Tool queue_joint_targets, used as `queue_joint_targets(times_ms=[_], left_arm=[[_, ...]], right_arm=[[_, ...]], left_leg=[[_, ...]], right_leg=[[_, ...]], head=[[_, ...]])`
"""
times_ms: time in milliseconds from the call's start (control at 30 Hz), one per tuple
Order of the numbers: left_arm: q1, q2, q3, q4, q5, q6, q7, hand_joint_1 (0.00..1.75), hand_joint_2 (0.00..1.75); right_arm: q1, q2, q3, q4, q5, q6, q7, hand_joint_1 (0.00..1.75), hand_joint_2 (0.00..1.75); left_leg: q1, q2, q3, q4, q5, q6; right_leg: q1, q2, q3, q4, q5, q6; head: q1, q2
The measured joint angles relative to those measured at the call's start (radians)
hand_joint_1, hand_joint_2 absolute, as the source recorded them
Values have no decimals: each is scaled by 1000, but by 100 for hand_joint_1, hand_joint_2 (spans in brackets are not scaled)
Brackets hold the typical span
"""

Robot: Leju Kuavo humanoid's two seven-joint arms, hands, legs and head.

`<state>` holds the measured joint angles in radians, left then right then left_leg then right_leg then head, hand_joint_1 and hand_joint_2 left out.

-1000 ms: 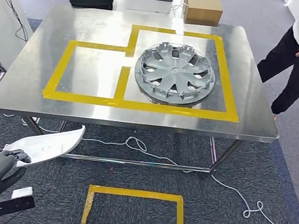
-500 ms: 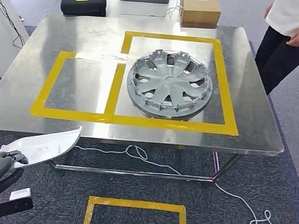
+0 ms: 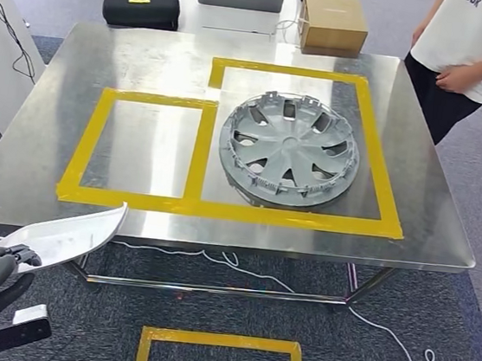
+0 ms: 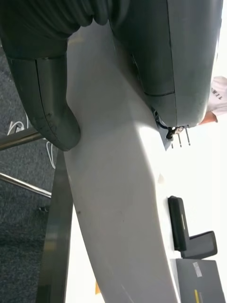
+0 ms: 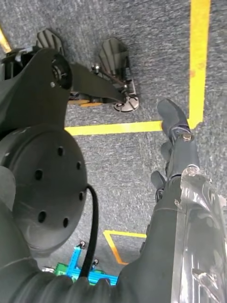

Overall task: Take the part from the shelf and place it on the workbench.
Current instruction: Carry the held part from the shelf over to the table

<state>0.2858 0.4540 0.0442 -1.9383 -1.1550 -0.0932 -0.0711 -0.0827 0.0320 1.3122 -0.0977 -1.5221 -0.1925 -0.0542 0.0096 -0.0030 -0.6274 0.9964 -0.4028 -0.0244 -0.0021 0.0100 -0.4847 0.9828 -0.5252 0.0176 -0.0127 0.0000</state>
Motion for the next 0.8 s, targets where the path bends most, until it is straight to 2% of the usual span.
queue_joint_targets(times_ms=[133,200,267,300,333,400,433,467,500,567,600,633,667,767,800], left_arm=[[1,1,6,0,14,-6,-8,175,175],[1,2,13,0,17,-7,-11,175,175],[1,3,18,0,18,-8,-11,175,175],[0,3,19,0,18,-8,-11,175,175],[0,4,19,0,18,-8,-12,175,175],[-1,3,18,0,18,-9,-12,175,175],[-1,2,18,0,18,-9,-12,175,175],[0,1,17,0,18,-9,-12,175,175],[0,0,17,0,18,-9,-12,175,175],[0,-1,17,0,18,-9,-12,175,175],[0,-1,18,0,18,-9,-12,175,175],[0,-1,18,0,19,-10,-12,175,175],[-1,0,18,0,20,-11,-12,175,175],[0,1,18,-1,24,-15,-12,175,175],[-1,2,19,-1,24,-15,-12,175,175]], right_arm=[[0,0,1,0,0,1,0,0,175],[-1,1,2,0,0,1,0,0,175],[-3,1,2,0,0,1,0,0,175],[-3,1,2,0,0,2,0,0,175],[-4,1,2,0,0,3,0,0,175],[-3,1,2,0,0,4,0,0,175],[-2,1,2,0,0,4,-1,0,175],[-2,1,2,0,0,5,-1,0,175],[-2,2,2,0,0,5,-1,0,175],[-2,1,2,0,0,4,0,0,175],[-2,2,2,0,0,4,0,0,175],[-3,2,2,0,0,4,0,0,175],[-2,2,3,0,0,5,0,0,175],[-1,2,4,0,0,5,0,0,175],[-1,2,4,0,0,5,0,0,175]], left_leg=[[-8,0,1,5,-9,15],[-11,0,3,4,-13,21],[-6,0,14,-9,-13,30],[-3,1,22,-15,-12,34],[-1,1,29,-20,-13,37],[-1,2,35,-21,-17,39],[-1,2,39,-21,-20,38],[-1,2,43,-21,-23,35],[-1,1,49,-20,-26,32],[1,-1,63,-19,-35,21],[1,-2,68,-16,-41,14],[0,-3,70,-15,-46,7],[-2,-3,72,-14,-49,1],[1,-3,74,-14,-52,-15],[2,-3,67,4,-62,-20]], right_leg=[[-9,0,7,-16,0,42],[-12,0,10,-19,-2,50],[-13,-2,14,-10,-11,55],[-12,-2,6,15,-26,56],[-12,-3,-16,65,-52,56],[-11,-3,-97,213,-115,55],[-11,-3,-136,275,-131,55],[-11,-3,-159,301,-125,55],[-11,-3,-161,286,-97,54],[-12,-4,-117,161,-9,53],[-13,-3,-92,98,23,50],[-13,-1,-74,55,41,44],[-12,0,-67,36,45,37],[-10,3,-64,36,41,13],[-11,2,-60,35,39,6]], head=[[-1,0],[-1,0],[-1,0],[0,0],[3,0],[7,0],[9,0],[9,0],[9,0],[11,0],[12,0],[12,0],[13,0],[11,0],[9,0]])
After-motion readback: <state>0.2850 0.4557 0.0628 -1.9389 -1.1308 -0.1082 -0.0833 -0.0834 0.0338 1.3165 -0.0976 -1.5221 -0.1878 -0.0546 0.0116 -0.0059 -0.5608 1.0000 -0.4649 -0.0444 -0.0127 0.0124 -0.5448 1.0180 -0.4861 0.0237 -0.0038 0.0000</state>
